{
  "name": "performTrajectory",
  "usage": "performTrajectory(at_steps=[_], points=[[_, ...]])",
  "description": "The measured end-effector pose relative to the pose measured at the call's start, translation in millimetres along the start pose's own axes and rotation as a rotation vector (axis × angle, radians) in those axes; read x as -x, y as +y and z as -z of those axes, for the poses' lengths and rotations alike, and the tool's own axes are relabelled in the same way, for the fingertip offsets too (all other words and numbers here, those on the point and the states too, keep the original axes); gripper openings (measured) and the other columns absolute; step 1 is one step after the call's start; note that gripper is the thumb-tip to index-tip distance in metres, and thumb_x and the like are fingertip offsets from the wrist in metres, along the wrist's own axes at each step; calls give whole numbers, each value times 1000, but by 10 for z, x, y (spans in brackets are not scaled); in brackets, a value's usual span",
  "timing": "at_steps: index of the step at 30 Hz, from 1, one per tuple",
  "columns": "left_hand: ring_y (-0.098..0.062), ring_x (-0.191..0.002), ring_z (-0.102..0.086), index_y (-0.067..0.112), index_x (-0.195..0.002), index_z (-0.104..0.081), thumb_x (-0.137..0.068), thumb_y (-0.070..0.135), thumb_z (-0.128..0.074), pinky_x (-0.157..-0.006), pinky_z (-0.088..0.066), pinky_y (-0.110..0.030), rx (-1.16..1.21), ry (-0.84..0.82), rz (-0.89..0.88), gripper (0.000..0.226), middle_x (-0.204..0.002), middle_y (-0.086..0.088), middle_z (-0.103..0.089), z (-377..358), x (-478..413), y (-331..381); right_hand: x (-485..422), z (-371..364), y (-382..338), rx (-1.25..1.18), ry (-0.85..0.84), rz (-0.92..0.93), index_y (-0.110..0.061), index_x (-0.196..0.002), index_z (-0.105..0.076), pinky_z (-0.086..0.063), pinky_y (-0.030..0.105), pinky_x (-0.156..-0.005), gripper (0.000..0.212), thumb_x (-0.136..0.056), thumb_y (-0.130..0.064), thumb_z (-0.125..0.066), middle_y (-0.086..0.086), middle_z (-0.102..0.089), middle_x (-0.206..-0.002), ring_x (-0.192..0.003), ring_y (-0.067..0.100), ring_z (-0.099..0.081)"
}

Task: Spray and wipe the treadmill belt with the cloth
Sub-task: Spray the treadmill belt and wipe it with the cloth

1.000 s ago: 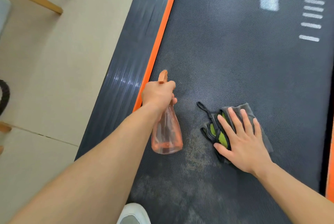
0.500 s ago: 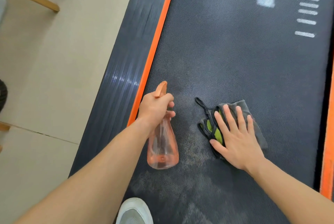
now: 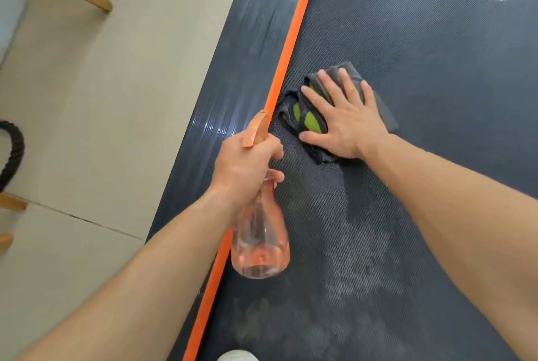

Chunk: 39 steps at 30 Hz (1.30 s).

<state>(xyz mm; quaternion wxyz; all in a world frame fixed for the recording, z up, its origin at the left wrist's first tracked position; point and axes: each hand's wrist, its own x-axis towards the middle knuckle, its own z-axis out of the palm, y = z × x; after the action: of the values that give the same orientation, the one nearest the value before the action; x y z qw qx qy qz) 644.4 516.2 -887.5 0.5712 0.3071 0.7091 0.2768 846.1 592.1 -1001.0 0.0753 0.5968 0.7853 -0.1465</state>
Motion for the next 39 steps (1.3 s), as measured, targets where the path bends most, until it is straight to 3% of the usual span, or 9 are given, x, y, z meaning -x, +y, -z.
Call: performTrajectory(at_steps=[5, 12, 17, 21, 28, 30, 34, 36, 39], points=[[-19, -45, -61, 13, -83, -68, -86, 7, -67, -58, -47, -32, 61, 47, -3, 6, -81, -2, -65, -3, -113, 44, 29, -24, -242, -30, 103, -84, -38, -162, -15, 2, 60, -123, 89, -83, -76, -33, -2, 0, -173, -158, 32, 6], [-23, -55, -58, 12, -74, -67, -80, 13, -70, -63, -52, -37, -61, 36, -15, 6, -75, -5, -64, 21, -8, 8, 791, -331, -402, 101, -22, 567, -41, -162, -12, 0, 55, -124, 95, -79, -78, -43, -4, -9, -171, -157, 26, 0], [-20, -44, -60, 39, -67, -71, -85, 6, -69, -64, -51, -40, -61, 3, -20, 37, -78, 6, -64, 104, 18, 10, -132, 98, -123, 57, -35, 107, -42, -162, -6, 6, 54, -124, 98, -77, -86, -27, -7, 7, -172, -158, 24, 11], [-19, -44, -59, 26, -77, -68, -87, 5, -68, -60, -51, -34, -78, 26, -17, 24, -84, -1, -63, 134, 68, -10, 86, -49, -360, -14, 85, 10, -34, -163, -15, 4, 57, -124, 89, -87, -71, -41, 0, 2, -173, -158, 32, 5], [-23, -51, -61, 21, -68, -71, -72, 19, -69, -63, -53, -38, -105, 45, 56, 4, -64, 7, -63, 20, 342, -123, 1470, -479, -550, 79, -39, 626, -37, -162, -19, -5, 54, -125, 89, -85, -73, -47, -3, -12, -171, -158, 29, -8], [-22, -49, -61, 17, -71, -67, -78, 12, -69, -63, -52, -39, -108, 2, 60, 8, -74, 0, -64, -11, 400, -184, 1049, -343, -307, 108, -6, 507, -38, -162, -17, -8, 57, -125, 91, -83, -78, -38, -5, -10, -171, -158, 27, -7], [-19, -47, -64, 37, -74, -61, -84, 11, -68, -65, -54, -39, -157, -79, 37, 29, -88, -2, -66, -40, 475, -322, 480, -20, 325, -51, -25, -95, -39, -162, -1, 4, 58, -125, 86, -91, -81, -28, -6, 11, -172, -158, 27, 13], [-19, -48, -63, 38, -73, -60, -87, 9, -67, -65, -53, -39, -151, -91, 34, 33, -89, -1, -64, -61, 501, -391, 696, -136, 280, -50, 19, -123, -37, -163, -1, 6, 57, -123, 83, -95, -76, -28, -2, 12, -172, -157, 32, 13], [-20, -47, -62, 36, -72, -62, -86, 8, -67, -63, -50, -37, -115, -37, 51, 31, -83, 2, -63, -110, 583, -494, 1564, -511, -160, 29, 116, 87, -33, -163, -18, 1, 58, -123, 84, -92, -72, -41, 3, -3, -173, -158, 36, 1]])
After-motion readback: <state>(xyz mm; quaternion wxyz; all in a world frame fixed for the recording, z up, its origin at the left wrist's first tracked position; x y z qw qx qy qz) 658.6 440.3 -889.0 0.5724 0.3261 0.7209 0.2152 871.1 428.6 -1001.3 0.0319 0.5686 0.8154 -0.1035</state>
